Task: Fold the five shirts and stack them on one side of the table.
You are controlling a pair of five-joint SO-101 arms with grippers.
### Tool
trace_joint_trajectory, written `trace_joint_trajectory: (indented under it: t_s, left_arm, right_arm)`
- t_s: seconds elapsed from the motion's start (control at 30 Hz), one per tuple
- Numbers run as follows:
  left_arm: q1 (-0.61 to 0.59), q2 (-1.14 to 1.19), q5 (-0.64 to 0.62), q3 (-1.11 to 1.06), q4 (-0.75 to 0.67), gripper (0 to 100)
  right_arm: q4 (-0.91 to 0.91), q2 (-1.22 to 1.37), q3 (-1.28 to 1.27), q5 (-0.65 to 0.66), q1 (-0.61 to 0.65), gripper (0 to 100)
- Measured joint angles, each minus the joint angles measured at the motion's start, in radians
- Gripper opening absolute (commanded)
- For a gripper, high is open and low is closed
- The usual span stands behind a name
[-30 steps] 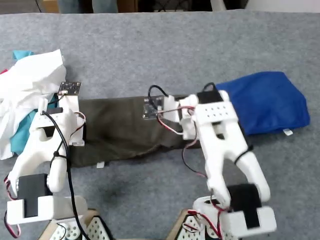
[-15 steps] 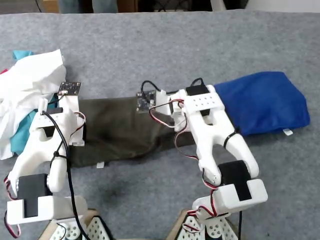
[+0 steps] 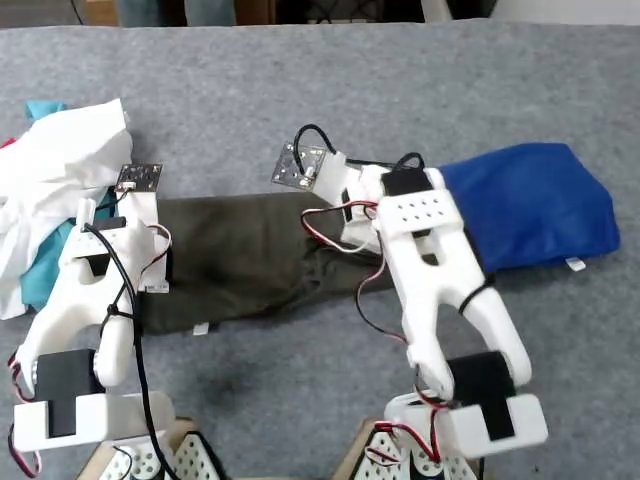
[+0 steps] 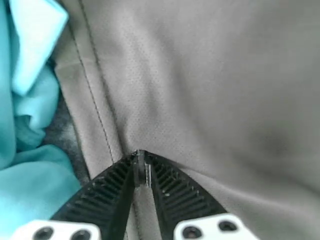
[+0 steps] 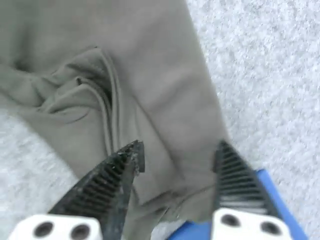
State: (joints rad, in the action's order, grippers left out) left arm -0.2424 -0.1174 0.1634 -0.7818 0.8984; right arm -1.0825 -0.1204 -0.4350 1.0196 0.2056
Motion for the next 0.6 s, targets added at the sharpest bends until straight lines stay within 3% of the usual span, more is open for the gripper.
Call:
trace_joint_trajectory:
  t_s: [0.07, 0.13, 0.27, 0.6]
  left_arm:
    - [0.000, 0.000, 0.000, 0.000, 0.000, 3]
    - [0.000, 0.000, 0.000, 0.000, 0.000, 3]
    - [0.000, 0.000, 0.000, 0.000, 0.000, 3]
    - [0.000, 0.000, 0.000, 0.000, 0.000, 3]
  right_arm:
    - [-0.074, -0.032, 0.000, 0.000, -0.003, 4.3]
    - [-0.146, -0.054, 0.000, 0.000, -0.003, 1.3]
    - [-0.169, -0.061, -0.049, -0.002, -0.006, 1.5]
    - [0.126, 0.130, -0.126, -0.003, -0.054, 1.5]
